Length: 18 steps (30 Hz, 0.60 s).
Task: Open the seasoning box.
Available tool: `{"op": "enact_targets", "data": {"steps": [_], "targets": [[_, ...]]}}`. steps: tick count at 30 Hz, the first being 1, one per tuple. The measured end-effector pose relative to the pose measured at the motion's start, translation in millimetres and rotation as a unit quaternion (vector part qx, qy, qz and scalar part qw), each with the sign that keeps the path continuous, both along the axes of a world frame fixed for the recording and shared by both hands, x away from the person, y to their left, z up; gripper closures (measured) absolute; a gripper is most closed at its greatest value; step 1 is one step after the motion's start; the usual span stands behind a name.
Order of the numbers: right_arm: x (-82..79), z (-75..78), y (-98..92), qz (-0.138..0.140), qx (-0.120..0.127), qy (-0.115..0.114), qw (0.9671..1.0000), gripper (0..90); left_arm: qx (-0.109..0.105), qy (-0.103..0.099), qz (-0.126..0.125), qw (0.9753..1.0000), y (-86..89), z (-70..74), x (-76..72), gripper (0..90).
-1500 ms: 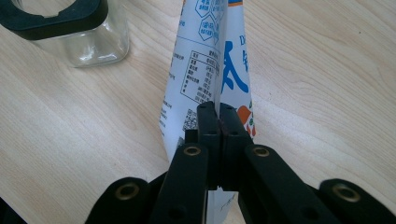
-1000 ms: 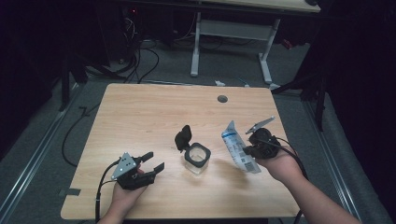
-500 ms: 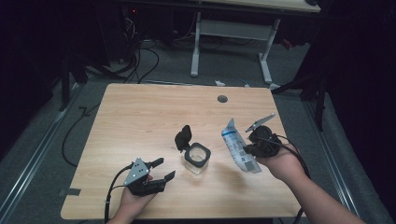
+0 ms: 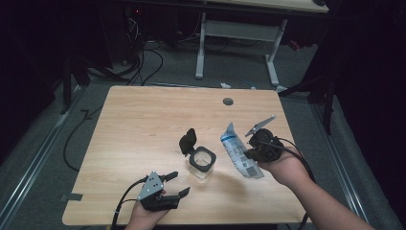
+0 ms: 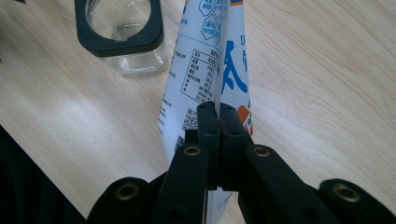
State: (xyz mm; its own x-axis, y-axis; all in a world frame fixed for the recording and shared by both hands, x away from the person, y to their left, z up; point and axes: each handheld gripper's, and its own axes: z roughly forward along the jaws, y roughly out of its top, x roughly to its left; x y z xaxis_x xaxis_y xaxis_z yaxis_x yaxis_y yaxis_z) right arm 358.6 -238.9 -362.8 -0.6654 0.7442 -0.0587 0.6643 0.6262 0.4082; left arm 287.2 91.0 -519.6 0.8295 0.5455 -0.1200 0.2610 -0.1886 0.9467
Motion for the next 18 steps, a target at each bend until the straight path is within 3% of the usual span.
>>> {"op": "enact_targets", "data": {"steps": [10,14,18], "targets": [[-3.5,3.3,12.6,0.019,-0.003,0.003,0.9998,90.0,-0.016,-0.001,-0.032,0.9994,-36.7,-0.4,-4.4,25.0],[-6.5,4.6,15.2,0.023,-0.002,0.007,0.9997,90.0,-0.008,-0.002,-0.041,0.9991,-48.7,-1.7,-3.3,24.8],[-9.7,7.1,17.6,0.024,-0.005,0.008,0.9997,90.0,-0.021,0.004,-0.047,0.9987,-58.9,-0.6,-1.0,24.5]]}}
